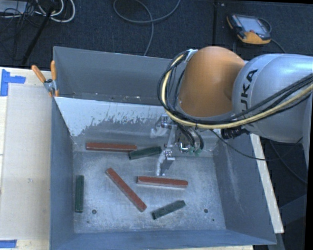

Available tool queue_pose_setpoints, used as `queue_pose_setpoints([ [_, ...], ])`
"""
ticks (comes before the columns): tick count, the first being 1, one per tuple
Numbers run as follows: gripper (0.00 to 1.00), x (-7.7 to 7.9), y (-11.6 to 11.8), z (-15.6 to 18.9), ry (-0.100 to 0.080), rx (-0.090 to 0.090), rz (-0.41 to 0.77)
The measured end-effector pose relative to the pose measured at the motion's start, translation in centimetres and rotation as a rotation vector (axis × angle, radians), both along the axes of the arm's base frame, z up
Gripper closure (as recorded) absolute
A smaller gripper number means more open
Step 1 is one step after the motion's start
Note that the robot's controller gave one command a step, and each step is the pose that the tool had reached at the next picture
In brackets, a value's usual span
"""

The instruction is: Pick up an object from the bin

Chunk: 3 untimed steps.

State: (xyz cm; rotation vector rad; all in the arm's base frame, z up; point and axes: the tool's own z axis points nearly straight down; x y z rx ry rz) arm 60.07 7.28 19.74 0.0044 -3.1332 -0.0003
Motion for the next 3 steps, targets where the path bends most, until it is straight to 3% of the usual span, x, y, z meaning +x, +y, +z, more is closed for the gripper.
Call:
queue_pose_setpoints([
  [1,0.0,0.1,0.0,0.5,-0.008,0.0,-0.001],
  [2,0.0,-1.0,-2.9,-5.9,-0.012,0.001,-0.031],
  [3,0.0,-2.0,-5.0,-7.1,-0.002,0.0,0.003],
])
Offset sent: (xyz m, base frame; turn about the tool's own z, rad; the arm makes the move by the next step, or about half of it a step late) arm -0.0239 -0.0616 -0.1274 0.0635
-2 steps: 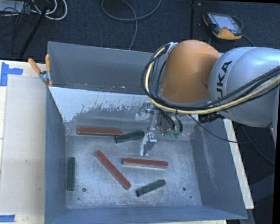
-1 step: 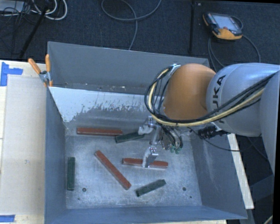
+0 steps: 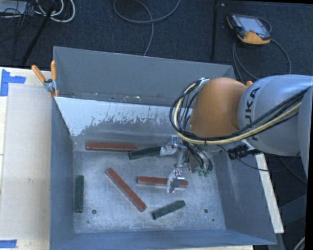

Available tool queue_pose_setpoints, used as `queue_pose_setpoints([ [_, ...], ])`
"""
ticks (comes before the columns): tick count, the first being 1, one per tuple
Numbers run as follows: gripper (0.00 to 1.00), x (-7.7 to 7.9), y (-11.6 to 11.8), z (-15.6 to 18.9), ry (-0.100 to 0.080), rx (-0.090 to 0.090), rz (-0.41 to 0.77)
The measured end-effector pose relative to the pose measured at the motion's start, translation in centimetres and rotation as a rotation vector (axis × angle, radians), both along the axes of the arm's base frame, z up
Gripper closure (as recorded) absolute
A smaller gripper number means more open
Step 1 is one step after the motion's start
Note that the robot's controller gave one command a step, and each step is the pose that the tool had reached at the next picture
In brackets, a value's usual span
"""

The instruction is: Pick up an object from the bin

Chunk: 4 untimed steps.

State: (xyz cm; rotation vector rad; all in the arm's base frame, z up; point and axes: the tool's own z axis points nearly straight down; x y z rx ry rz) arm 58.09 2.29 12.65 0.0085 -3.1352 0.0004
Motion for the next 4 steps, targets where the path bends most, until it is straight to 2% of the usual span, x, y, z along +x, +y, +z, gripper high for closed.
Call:
queue_pose_setpoints([
  [1,0.0,0.6,-1.3,1.4,-0.007,0.0,-0.154],
  [2,0.0,0.1,-2.2,-5.0,-0.009,0.0,0.008],
  [3,1.0,0.2,-2.2,-4.5,-0.012,0.002,0.006],
  [4,1.0,0.2,-2.2,-4.5,-0.012,0.002,0.006],
])
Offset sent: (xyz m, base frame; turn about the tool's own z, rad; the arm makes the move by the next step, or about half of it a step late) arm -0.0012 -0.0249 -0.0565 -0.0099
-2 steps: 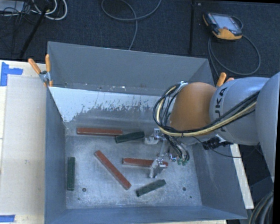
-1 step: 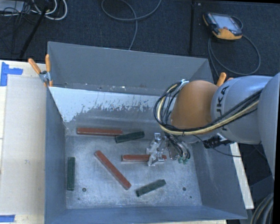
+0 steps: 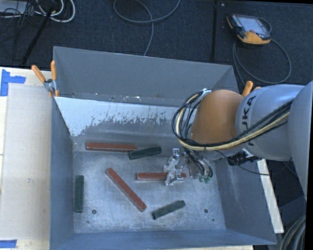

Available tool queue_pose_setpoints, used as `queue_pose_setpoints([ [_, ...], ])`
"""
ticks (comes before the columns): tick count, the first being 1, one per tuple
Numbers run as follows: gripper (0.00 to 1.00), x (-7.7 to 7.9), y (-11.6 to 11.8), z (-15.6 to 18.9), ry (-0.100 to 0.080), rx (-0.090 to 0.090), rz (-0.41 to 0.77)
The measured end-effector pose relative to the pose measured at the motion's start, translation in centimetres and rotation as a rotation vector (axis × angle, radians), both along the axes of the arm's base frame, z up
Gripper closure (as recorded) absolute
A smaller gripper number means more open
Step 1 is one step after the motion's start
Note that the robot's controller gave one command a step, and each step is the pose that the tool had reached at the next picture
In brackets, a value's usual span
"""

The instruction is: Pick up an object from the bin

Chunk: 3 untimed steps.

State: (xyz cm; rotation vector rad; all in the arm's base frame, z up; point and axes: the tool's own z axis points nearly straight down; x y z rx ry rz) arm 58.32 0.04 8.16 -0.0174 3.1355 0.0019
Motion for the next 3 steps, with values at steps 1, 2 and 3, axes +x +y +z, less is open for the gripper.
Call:
queue_pose_setpoints([
  [1,1.0,-0.04,-0.01,0.1,0.002,0.0,0.0],
  [2,1.0,-0.09,-0.02,0.4,0.005,-0.001,-0.001],
  [3,1.0,-0.2,-0.02,1.07,0.01,-0.001,-0.001],
])
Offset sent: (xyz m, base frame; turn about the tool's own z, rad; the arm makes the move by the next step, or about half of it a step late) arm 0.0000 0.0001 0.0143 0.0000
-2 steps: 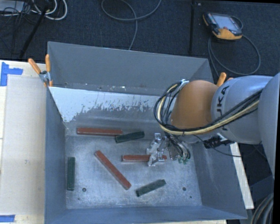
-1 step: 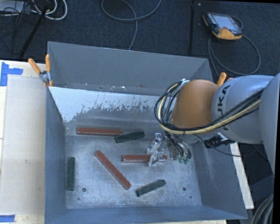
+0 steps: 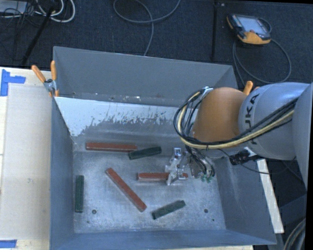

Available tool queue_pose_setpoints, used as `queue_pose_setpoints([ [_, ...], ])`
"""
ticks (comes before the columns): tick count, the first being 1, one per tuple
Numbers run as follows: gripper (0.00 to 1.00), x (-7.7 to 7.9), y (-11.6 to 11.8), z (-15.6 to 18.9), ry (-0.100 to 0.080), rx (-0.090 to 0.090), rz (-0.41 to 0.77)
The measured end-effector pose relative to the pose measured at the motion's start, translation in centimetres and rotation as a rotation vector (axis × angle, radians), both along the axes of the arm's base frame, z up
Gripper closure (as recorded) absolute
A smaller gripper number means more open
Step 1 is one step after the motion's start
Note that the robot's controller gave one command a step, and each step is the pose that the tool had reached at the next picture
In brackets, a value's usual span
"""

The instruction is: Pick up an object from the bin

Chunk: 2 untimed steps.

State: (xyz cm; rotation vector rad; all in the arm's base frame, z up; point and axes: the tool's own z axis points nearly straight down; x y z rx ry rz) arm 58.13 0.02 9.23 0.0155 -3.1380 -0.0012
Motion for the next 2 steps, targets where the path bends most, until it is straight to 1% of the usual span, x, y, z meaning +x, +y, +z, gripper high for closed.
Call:
queue_pose_setpoints([
  [1,1.0,0.0,0.0,1.5,0.001,0.0,0.0],
  [2,1.0,0.1,0.0,2.9,-0.003,0.0,-0.001],
])
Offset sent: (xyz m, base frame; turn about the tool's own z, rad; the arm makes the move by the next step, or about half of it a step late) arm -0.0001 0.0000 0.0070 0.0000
